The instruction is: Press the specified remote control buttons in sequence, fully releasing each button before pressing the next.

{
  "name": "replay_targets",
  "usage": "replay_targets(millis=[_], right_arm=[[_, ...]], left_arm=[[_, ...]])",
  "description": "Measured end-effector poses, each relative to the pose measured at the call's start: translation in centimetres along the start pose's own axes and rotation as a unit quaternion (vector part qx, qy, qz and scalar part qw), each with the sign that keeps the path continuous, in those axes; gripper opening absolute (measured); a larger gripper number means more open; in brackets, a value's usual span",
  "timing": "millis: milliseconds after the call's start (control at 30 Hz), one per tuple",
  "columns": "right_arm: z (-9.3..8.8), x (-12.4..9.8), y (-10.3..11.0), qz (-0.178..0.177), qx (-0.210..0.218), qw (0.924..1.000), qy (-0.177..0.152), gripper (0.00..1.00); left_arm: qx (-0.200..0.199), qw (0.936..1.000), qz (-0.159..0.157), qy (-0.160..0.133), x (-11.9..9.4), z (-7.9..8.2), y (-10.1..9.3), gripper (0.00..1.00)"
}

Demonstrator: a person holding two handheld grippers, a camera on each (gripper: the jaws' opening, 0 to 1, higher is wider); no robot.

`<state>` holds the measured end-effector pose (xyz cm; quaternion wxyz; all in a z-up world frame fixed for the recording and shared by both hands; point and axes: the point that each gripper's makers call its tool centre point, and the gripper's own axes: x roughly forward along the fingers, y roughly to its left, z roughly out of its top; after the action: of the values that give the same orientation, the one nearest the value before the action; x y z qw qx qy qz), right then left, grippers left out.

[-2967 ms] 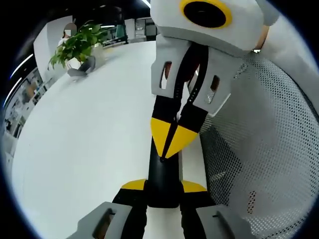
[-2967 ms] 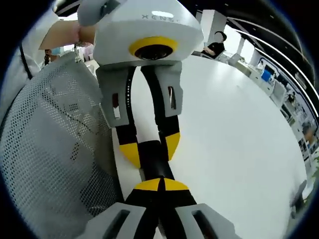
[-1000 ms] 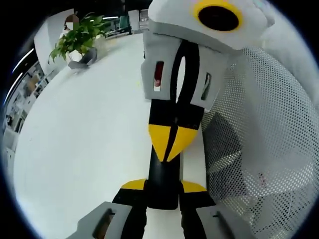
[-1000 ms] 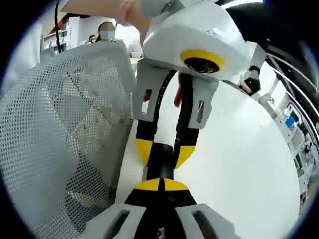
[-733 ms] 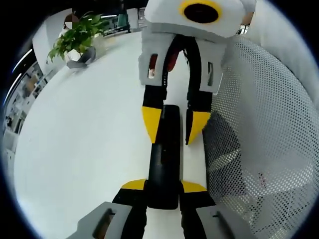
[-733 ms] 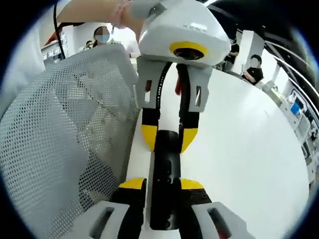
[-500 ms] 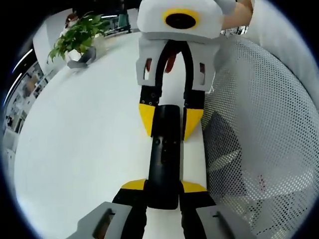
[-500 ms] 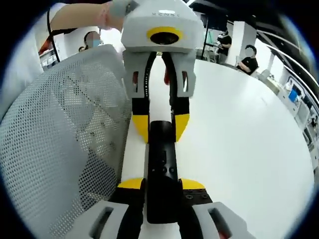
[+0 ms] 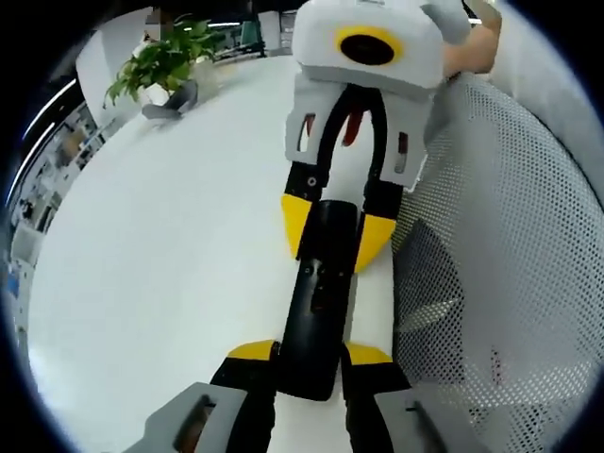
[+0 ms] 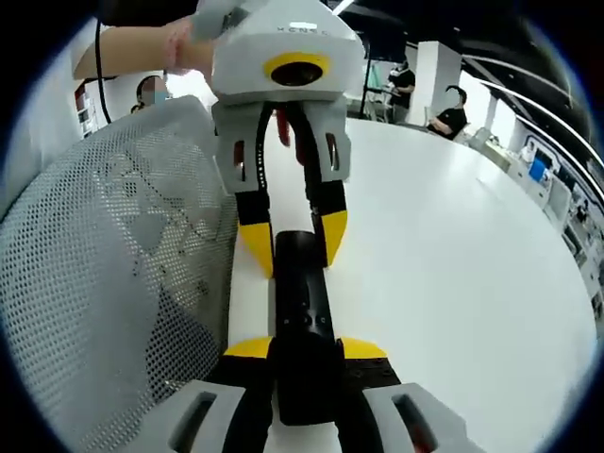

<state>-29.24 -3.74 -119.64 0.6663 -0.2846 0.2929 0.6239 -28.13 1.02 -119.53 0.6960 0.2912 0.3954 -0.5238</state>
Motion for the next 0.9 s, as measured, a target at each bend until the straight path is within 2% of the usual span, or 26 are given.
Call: replay_targets(millis=[67,133,167,267,333,400,433,467,500,567,600,667,700,767,900], right_arm=[[0.0,0.0,0.0,0.000,-0.001,1.0000,0.004,0.22],[0.0,0.0,0.0,-0.001,0.002,1.0000,0.005,0.22],[0.0,0.0,0.0,-0.001,0.004,1.0000,0.005,0.22],[0.1,0.0,0.0,-0.003,0.007,1.0000,0.003,0.22],[0.1,0.0,0.0,-0.002,0.006,1.0000,0.005,0.22],[0.1,0.0,0.0,-0.002,0.007,1.0000,0.006,0.22],[0.1,0.0,0.0,-0.002,0.006,1.0000,0.006,0.22],[0.1,0.0,0.0,-0.001,0.006,1.0000,0.007,0.22],[0.1,0.0,0.0,-0.001,0.005,1.0000,0.007,0.22],[0.1,0.0,0.0,-0.001,0.006,1.0000,0.007,0.22],[0.1,0.0,0.0,-0.001,0.006,1.0000,0.007,0.22],[0.1,0.0,0.0,-0.002,0.008,1.0000,0.005,0.22],[0.1,0.0,0.0,-0.004,0.010,0.9999,0.002,0.22],[0.1,0.0,-0.1,-0.005,0.009,0.9999,-0.001,0.22],[0.1,-0.1,-0.1,-0.005,0.011,0.9999,-0.001,0.22]], left_arm=[[-0.042,0.9987,0.015,-0.027,-0.5,0.3,0.2,0.31],[-0.096,0.9934,0.013,-0.061,-1.3,0.6,-0.2,0.31],[-0.119,0.9898,0.026,-0.073,-1.9,0.5,0.0,0.33],[-0.137,0.9830,0.061,-0.106,-3.6,0.8,0.5,0.43],[-0.157,0.9748,0.090,-0.130,-4.9,1.0,1.0,0.50],[-0.196,0.9589,0.121,-0.166,-6.2,1.4,1.5,0.58],[-0.212,0.9491,0.122,-0.199,-6.9,2.1,1.2,0.63],[-0.225,0.9417,0.123,-0.218,-7.4,2.4,1.1,0.67],[-0.251,0.9281,0.131,-0.241,-8.3,2.8,1.0,0.71],[-0.276,0.9100,0.147,-0.273,-9.5,3.1,1.1,0.77],[-0.275,0.9031,0.162,-0.287,-10.3,3.2,1.2,0.81],[-0.263,0.8937,0.183,-0.314,-11.5,3.8,1.2,0.85],[-0.253,0.8924,0.185,-0.325,-11.9,4.2,0.9,0.87],[-0.236,0.8836,0.205,-0.348,-13.0,4.8,0.7,0.92],[-0.233,0.8538,0.234,-0.402,-15.2,5.4,1.0,1.00]])
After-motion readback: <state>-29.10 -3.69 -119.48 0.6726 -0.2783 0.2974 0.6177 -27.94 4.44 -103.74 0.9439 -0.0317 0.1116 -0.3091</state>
